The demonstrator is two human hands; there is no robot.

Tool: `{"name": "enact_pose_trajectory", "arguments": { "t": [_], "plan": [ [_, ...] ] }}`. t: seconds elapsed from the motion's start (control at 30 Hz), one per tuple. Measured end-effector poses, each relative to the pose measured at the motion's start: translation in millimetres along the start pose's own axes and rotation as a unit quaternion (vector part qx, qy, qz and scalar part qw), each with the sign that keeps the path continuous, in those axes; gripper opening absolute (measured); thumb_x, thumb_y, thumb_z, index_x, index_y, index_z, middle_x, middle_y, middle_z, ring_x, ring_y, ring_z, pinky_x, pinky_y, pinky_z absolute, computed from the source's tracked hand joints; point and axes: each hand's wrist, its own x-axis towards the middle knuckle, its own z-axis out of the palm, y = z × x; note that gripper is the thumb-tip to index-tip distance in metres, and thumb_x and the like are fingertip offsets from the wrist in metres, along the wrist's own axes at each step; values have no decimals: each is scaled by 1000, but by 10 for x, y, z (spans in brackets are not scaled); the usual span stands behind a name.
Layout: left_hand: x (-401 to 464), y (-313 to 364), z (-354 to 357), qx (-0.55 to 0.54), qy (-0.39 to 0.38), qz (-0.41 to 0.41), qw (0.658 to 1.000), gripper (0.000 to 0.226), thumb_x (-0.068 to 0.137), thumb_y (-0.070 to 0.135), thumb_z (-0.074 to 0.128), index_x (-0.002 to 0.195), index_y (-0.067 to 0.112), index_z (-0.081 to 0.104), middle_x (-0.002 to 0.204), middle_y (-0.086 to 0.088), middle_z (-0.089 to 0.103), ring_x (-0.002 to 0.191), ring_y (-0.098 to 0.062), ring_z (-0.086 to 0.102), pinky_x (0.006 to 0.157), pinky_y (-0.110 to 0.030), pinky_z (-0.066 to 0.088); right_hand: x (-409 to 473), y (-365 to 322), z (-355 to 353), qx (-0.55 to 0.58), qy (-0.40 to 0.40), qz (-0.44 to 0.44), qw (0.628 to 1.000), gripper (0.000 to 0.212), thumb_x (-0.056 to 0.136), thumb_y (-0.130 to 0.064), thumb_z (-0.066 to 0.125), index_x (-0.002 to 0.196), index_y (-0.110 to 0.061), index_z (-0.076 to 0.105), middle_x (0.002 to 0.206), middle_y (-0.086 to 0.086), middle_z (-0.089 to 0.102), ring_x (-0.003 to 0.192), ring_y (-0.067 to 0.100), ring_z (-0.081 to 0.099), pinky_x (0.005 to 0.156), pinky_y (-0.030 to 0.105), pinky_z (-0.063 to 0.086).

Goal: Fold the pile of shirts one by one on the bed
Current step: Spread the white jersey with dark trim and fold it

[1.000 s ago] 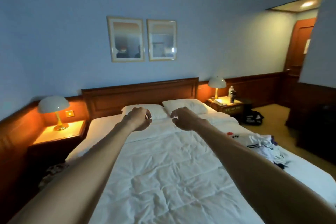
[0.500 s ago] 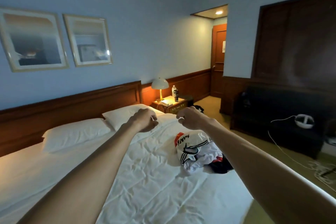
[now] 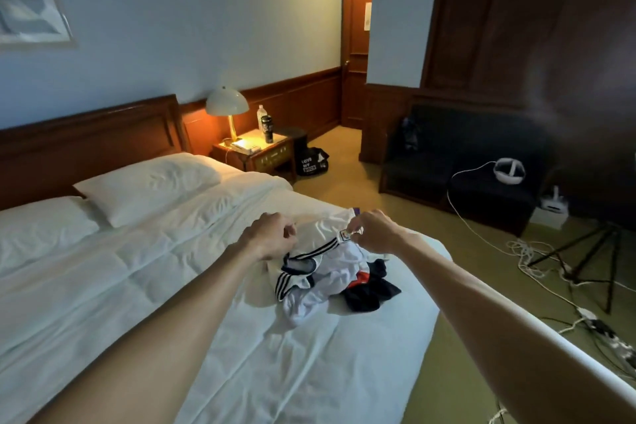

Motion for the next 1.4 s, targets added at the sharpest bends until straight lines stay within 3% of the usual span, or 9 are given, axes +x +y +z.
{"name": "enact_pose_trajectory", "arguments": {
  "t": [0.13,0.33,0.43,0.7,0.83,0.93,1.03,1.17,1.4],
  "plan": [
    [1047,-113,732,-28,-36,-34,998,17,93,25,60,105,21,71,112,7,66,104,-20,63,78,-26,46,933,720,495,7,-56,10,998,28,95,-14,54,117,-19,70,122,8,67,113,27,60,94,39,50],
    [2057,-449,1761,-69,-83,-124,986,10,90,15,54,90,20,63,103,-5,66,90,-27,61,67,-30,41,2056,1438,1290,14,-148,15,989,30,97,-15,52,121,-20,68,127,8,64,109,27,62,91,37,51],
    [2329,-702,2226,-74,-93,-176,977,12,89,17,55,97,17,63,107,-7,68,100,-32,63,72,-34,46,2446,1529,1750,25,-161,-7,987,31,95,-13,52,122,-20,67,129,7,63,111,28,62,92,39,52],
    [2744,-1131,3436,-132,-87,-267,951,51,91,22,60,139,12,46,140,-9,50,129,-27,49,104,-39,40,3152,1723,2849,-71,-79,-142,984,44,83,0,60,125,-14,59,133,3,57,114,27,55,87,41,48],
    [2885,-1144,3759,-180,-30,-318,930,43,92,22,65,130,8,55,131,-9,58,123,-29,53,97,-38,41,3371,1837,3083,-120,-30,-147,981,57,65,-8,81,118,-20,64,116,3,63,92,24,63,72,38,51],
    [2949,-1200,3766,-211,22,-342,916,26,93,28,62,97,3,69,100,-18,70,98,-36,64,77,-36,44,3490,1842,3068,-123,-18,-153,980,47,63,-5,82,106,-20,71,92,3,64,76,26,63,65,40,51],
    [2965,-1250,3546,-234,98,-301,919,30,92,35,60,76,9,60,75,-17,68,74,-37,63,61,-32,33,3543,1800,2924,-124,-45,-138,982,27,76,-2,70,97,-18,73,91,5,65,84,30,62,73,41,49],
    [3011,-1238,2937,-218,167,-237,932,14,94,21,64,93,8,71,80,-13,71,73,-30,63,62,-29,39,3544,1632,2614,-38,-18,-116,992,13,90,-7,55,98,-8,66,97,10,63,92,30,58,75,42,44],
    [2827,-1221,1557,-128,283,-114,944,27,95,27,52,108,10,69,83,-9,65,81,-30,54,69,-37,45,3647,804,1472,170,16,-81,982,3,97,-14,42,96,-11,41,79,16,58,67,37,52,58,43,38]
  ]
}}
